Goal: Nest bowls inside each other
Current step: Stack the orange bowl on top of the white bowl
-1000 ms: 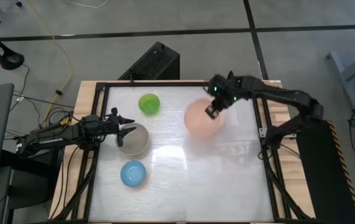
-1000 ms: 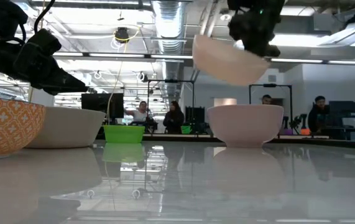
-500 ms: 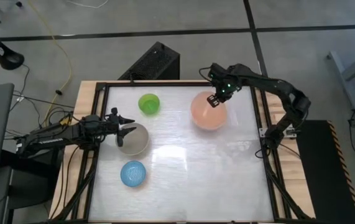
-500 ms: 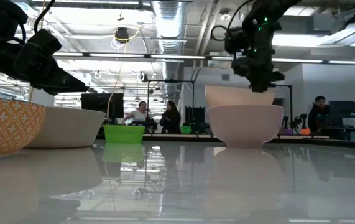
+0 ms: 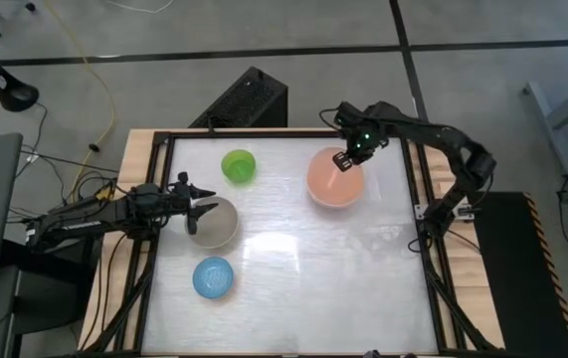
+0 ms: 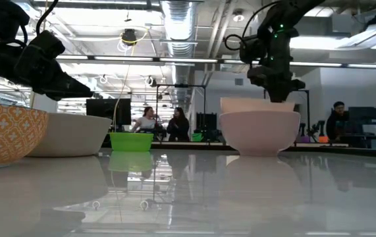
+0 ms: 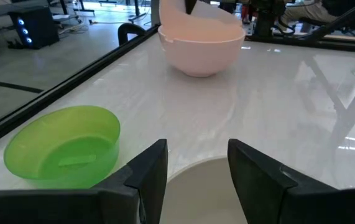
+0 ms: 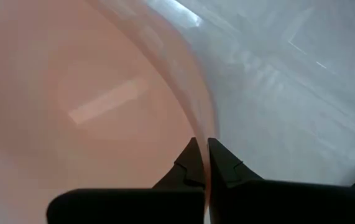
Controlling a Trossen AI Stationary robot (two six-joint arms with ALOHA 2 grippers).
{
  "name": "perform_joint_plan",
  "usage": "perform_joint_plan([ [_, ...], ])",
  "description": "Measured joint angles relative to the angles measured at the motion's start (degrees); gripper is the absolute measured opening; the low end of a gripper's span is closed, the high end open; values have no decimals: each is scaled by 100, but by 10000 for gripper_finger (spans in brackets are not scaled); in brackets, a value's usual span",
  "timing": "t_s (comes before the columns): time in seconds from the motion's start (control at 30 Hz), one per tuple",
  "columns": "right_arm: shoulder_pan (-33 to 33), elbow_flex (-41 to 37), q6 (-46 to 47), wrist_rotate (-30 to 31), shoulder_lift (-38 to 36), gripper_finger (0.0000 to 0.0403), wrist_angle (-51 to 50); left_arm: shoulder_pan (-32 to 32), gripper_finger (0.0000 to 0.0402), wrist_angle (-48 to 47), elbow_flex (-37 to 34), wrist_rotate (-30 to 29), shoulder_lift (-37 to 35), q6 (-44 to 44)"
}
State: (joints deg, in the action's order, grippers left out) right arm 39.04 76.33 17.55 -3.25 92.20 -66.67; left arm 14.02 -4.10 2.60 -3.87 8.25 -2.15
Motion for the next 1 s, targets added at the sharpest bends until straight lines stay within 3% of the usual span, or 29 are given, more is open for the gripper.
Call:
perform_joint_plan([
  [0.23, 9, -426, 61, 9, -7, 7, 259, 0, 158, 0, 1, 0, -1, -2],
  [0.57, -41, -452, 102, 19, -2, 18, 297, 0, 158, 0, 1, -1, -2, -2],
  [1.0, -28, -64, 315, 33, -75, 144, -560, 0, 158, 0, -1, 1, -2, -1],
])
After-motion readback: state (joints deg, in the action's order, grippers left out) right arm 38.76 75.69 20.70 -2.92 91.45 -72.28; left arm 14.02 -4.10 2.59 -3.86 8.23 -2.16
